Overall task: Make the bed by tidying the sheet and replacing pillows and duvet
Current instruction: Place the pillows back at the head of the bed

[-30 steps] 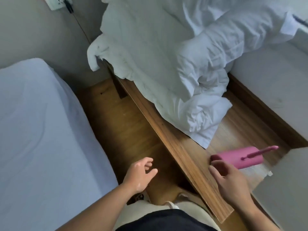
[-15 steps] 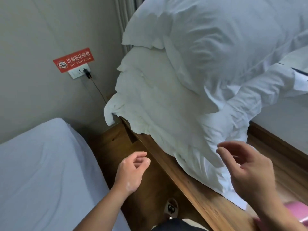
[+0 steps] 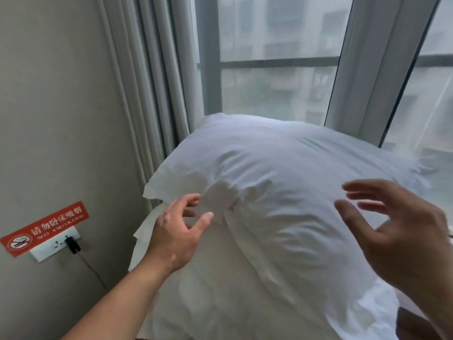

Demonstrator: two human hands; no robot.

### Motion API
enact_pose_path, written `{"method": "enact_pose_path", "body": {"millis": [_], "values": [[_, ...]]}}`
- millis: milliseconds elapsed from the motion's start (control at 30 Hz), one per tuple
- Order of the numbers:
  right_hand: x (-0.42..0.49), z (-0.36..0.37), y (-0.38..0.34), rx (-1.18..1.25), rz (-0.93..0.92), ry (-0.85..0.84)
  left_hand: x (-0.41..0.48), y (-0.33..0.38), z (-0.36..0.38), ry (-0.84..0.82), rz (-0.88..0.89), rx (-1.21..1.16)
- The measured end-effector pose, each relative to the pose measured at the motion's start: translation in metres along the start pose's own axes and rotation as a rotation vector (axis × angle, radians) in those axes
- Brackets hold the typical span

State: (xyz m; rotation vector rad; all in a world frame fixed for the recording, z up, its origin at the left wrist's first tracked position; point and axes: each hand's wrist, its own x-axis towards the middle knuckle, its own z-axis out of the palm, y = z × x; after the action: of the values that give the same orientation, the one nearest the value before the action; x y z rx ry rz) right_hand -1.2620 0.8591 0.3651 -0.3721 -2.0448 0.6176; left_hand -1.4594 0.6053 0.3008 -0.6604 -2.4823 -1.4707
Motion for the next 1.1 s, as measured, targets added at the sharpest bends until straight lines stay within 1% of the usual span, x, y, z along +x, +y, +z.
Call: {"method": "enact_pose_path", "body": {"millis": [67, 100, 167, 233, 300, 367, 433, 567, 733, 833, 933, 1000, 1100], "values": [[0.022, 0.021, -0.007, -0.189, -0.03, -0.057, 0.051, 0.002, -0.004, -0.042, 0.133, 0.122], [0.029, 0.031, -0.009, -0.266, -0.018, -0.108, 0.074, 0.0, -0.007, -0.081, 0.17, 0.176], [0.039, 0.052, -0.008, -0.407, 0.053, -0.214, 0.118, -0.009, -0.013, -0.187, 0.227, 0.3], [0.042, 0.069, -0.006, -0.511, 0.178, -0.313, 0.157, -0.024, -0.017, -0.308, 0.283, 0.431], [0.043, 0.081, -0.004, -0.57, 0.24, -0.358, 0.185, -0.039, -0.011, -0.416, 0.331, 0.471], [0.041, 0.091, 0.001, -0.62, 0.234, -0.344, 0.202, -0.052, 0.002, -0.448, 0.391, 0.455], [0.039, 0.098, 0.008, -0.662, 0.208, -0.31, 0.211, -0.061, 0.019, -0.392, 0.463, 0.448], [0.033, 0.105, 0.023, -0.677, 0.175, -0.231, 0.214, -0.078, 0.053, -0.198, 0.573, 0.39], [0.032, 0.115, 0.034, -0.628, 0.15, -0.16, 0.212, -0.085, 0.077, -0.138, 0.635, 0.27], [0.036, 0.122, 0.042, -0.561, 0.126, -0.107, 0.215, -0.082, 0.083, -0.146, 0.627, 0.236], [0.039, 0.124, 0.047, -0.444, 0.092, -0.039, 0.221, -0.075, 0.081, -0.127, 0.579, 0.233], [0.045, 0.119, 0.041, -0.349, 0.076, 0.04, 0.224, -0.064, 0.07, -0.039, 0.556, 0.154], [0.061, 0.11, 0.022, -0.228, 0.005, 0.154, 0.223, -0.043, 0.039, 0.077, 0.515, -0.046]]}}
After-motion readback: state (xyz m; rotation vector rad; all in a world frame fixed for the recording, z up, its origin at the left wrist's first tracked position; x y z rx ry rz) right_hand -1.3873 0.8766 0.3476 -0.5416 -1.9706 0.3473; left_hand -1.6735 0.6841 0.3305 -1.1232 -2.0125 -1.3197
